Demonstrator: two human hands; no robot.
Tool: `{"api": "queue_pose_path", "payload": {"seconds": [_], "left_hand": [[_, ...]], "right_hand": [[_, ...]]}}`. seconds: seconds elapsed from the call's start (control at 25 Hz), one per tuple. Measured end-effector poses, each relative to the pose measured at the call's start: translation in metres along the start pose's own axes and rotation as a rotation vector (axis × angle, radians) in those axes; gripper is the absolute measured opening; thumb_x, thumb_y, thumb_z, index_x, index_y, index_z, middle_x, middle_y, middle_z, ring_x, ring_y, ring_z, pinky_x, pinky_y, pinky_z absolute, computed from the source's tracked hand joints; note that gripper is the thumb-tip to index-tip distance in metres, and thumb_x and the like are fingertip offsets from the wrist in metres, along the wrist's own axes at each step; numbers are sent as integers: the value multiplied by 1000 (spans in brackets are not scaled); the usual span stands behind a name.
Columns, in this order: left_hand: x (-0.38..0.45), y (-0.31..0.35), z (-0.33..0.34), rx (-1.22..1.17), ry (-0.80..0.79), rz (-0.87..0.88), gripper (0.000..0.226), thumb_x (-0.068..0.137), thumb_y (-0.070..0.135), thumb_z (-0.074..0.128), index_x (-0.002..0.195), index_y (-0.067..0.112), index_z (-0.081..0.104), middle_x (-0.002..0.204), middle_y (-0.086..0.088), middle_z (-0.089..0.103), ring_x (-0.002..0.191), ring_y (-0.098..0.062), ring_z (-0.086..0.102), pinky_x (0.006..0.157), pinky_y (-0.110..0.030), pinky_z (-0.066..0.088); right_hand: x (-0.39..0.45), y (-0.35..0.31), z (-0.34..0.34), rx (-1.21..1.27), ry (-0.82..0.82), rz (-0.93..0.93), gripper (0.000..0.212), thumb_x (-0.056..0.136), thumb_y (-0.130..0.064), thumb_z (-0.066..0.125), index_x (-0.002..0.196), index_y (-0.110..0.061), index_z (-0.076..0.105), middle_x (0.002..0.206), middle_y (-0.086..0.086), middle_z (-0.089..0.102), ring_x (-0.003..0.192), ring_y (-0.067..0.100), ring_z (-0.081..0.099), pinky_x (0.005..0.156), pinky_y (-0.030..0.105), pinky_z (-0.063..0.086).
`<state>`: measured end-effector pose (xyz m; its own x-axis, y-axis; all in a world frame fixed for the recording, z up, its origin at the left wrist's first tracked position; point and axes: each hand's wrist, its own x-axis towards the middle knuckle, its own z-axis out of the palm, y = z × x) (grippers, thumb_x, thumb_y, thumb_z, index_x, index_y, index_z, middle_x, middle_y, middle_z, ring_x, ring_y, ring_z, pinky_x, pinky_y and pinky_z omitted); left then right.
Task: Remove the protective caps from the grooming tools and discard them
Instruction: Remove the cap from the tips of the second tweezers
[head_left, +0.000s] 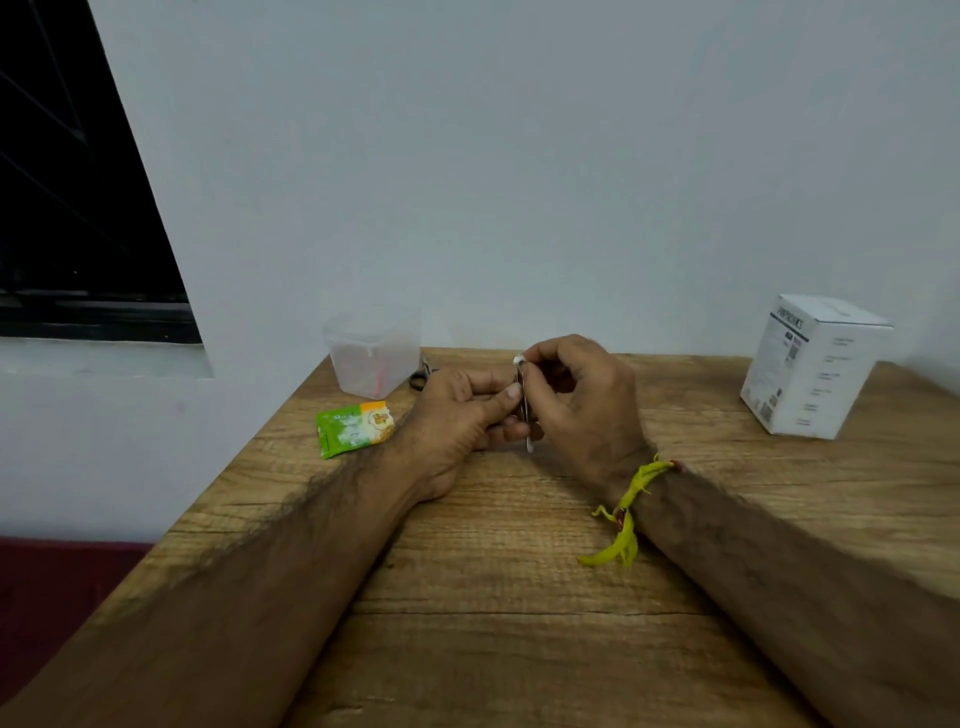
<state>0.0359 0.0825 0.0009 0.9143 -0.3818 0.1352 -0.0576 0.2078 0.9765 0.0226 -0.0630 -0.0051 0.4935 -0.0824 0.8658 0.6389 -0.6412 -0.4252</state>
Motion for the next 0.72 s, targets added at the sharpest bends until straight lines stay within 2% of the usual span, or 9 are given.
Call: {"api": "queue_pose_path", "payload": {"seconds": [0.28,0.44,0.72], "left_hand": [[2,0,-1,22,-1,-31,17,95,4,61,106,-2,72,86,-13,75,69,-18,73,61,-20,59],[3,-1,-2,23,2,-25,15,95,4,60,101,1,74,82,-9,75,70,-14,70,63,-20,58],[3,-1,-1,51,-8,-33,17,96,2,59,106,-3,72,85,-13,74,71,-18,70,62,-20,58]], "right_hand": [[1,1,-2,58,21,78,5,87,-5,71,85,-10,70,80,-3,67,73,11,64,67,31,55],[-1,1,-2,33,1,22,6,86,-3,70,84,-9,70,78,-5,66,71,11,64,64,32,56],[-1,4,-5,71,12,82,4,87,-6,71,86,-9,72,79,-6,68,72,9,67,65,32,58]]}}
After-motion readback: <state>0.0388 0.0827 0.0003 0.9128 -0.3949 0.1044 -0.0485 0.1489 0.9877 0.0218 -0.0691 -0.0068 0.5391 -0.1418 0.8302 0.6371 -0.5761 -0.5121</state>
